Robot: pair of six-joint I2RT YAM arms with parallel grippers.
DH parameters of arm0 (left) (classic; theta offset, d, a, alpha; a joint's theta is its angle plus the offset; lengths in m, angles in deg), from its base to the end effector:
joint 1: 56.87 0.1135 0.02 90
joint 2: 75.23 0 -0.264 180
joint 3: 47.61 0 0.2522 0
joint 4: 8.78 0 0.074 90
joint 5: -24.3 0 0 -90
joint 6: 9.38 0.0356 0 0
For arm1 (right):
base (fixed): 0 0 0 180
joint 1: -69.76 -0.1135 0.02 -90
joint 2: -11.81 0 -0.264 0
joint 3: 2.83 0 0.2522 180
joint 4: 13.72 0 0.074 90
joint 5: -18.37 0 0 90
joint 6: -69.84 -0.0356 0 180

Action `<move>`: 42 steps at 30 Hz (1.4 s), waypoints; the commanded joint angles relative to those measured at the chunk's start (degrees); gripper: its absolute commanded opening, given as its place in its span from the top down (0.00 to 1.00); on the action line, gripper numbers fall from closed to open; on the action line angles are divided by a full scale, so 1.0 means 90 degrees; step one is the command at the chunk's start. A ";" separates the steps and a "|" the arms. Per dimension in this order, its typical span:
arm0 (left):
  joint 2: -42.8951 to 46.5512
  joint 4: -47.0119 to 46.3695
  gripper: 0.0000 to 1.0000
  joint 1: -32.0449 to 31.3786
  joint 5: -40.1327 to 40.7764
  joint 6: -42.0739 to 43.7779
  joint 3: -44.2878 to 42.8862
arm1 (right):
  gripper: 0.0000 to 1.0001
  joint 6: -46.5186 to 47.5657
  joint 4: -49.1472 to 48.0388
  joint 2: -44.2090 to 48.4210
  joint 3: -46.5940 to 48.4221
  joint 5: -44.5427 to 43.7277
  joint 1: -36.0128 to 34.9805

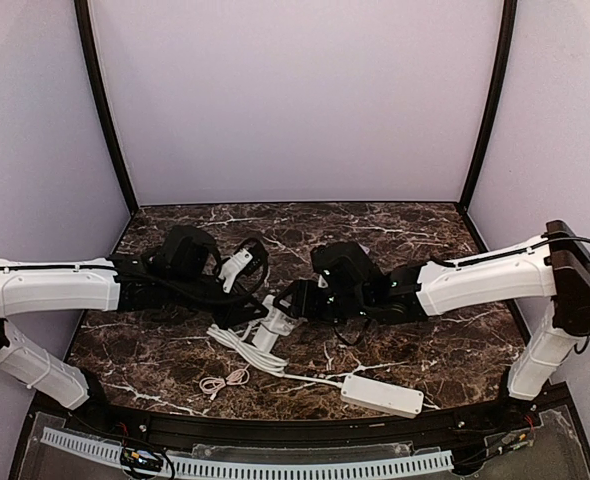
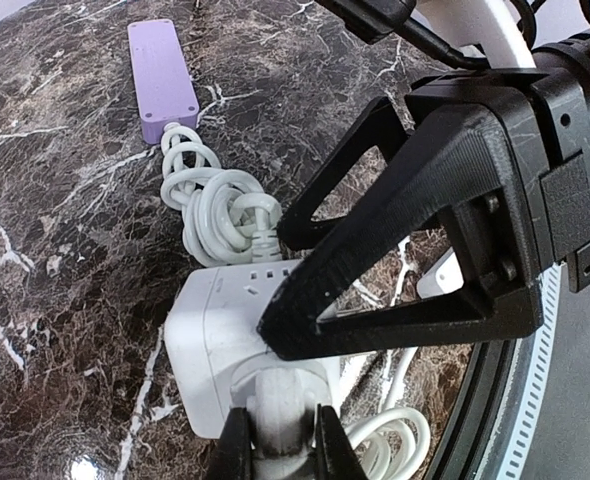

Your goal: Pull the plug off the socket

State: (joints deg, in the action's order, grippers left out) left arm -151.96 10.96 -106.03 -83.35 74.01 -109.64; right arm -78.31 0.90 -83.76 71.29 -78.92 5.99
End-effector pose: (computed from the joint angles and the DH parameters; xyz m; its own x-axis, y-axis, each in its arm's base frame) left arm 0.1830 -0.2282 0.2454 -0.4692 0.3751 -0.7995 0.8360 0.4804 -0.2653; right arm 0.1670 0.3287 0.2197 -0.8546 0.1718 -0.4900 -0.2246 0.7285 0.6472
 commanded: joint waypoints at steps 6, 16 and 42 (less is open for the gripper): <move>0.0093 -0.0574 0.99 0.0031 -0.0156 0.0105 -0.0154 | 0.41 -0.0680 -0.0229 -0.0186 -0.0040 0.0164 -0.0057; 0.0078 -0.0642 0.99 0.0024 -0.0158 -0.0023 -0.0107 | 0.47 -0.1222 -0.0791 -0.0205 -0.0212 0.0204 -0.0056; -0.0318 0.0355 0.30 0.0024 -0.0525 0.0190 -0.0608 | 0.89 -0.0552 -0.0574 -0.0116 -0.0141 -0.0891 -0.0224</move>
State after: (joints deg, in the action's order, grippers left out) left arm -155.41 11.88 -105.84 -86.39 74.75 -113.29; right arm -86.64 -4.21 -85.11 70.13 -84.56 4.48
